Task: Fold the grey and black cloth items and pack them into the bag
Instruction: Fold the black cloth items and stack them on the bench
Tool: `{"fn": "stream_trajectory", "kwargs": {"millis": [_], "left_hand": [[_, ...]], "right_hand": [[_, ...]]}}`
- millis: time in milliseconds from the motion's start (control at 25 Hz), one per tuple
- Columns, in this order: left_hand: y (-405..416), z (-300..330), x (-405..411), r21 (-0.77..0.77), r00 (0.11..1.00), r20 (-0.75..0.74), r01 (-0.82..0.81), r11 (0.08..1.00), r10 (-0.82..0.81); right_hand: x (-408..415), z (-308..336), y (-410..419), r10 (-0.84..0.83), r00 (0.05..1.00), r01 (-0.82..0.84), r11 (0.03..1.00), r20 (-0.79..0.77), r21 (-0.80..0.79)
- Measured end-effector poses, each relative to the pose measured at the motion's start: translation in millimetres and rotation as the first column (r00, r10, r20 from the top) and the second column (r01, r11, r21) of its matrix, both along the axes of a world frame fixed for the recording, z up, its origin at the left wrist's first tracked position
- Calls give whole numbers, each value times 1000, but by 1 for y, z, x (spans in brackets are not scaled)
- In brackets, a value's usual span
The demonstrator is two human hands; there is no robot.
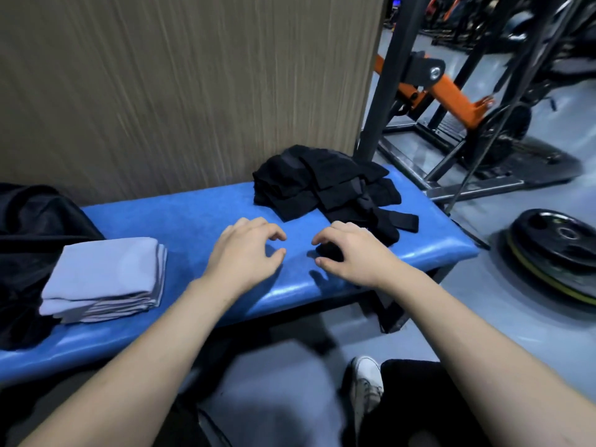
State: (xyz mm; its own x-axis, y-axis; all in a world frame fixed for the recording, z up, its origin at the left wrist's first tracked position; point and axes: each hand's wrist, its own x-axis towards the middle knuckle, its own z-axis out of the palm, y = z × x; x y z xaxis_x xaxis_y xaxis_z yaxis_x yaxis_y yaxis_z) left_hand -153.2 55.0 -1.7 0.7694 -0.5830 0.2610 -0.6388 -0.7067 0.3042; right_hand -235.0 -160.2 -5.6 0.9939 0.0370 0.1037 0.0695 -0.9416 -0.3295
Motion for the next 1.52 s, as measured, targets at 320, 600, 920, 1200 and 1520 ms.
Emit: {"fn": "stream_trajectory", "kwargs": {"millis": [320,600,920,1200,1520], "left_hand": [[-87,-33,-25,70,984,-107,151,986,-143],[-87,-33,-24,69,990,-108,99,993,-92],[-45,-23,-11,173,991,-132,11,985,12],[8,-14,-1,235,977,-196,-31,971,79],[46,-13,7,252,971,-193,-88,964,139]], "right_hand": [[-24,-17,-70,-231,970,237,969,-80,65],[-19,-20,-55,-206,974,224,945,-98,240],[-6,-22,-17,-102,988,137,930,-117,340],[16,-22,-5,-153,984,151,988,-94,-28],[29,-21,2,-157,980,155,988,-121,-30]]}}
